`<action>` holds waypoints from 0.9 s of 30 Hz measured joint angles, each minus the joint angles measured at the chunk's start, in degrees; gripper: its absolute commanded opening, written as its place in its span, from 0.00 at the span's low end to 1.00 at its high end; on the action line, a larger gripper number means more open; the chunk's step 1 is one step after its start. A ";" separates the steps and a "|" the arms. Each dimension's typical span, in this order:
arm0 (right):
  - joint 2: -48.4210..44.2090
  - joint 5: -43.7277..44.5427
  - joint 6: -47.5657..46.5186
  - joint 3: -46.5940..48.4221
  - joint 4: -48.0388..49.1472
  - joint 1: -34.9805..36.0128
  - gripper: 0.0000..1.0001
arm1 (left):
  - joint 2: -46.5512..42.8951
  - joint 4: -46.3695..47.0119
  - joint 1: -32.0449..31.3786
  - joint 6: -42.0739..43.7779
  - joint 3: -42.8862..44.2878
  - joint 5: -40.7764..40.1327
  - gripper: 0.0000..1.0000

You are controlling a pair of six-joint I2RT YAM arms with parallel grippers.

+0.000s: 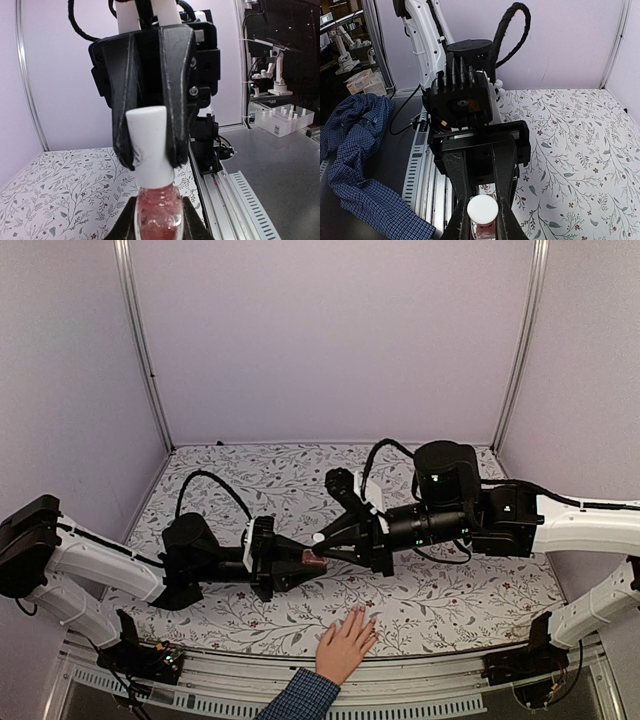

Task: Paint the nails
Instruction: Close the nail polish bottle, then screw the nail polish bottle.

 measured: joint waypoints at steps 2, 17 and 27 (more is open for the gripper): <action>0.02 -0.42 -0.24 0.00 -0.02 0.00 0.00 | 0.00 0.02 0.00 -0.17 0.00 0.09 0.00; 0.33 -0.72 -0.46 0.00 -0.96 0.00 0.00 | -0.04 0.07 0.04 -0.28 -0.09 0.68 0.00; 0.85 1.55 0.83 0.00 -0.37 0.00 0.01 | 0.22 0.09 0.42 -1.57 -0.09 0.42 0.00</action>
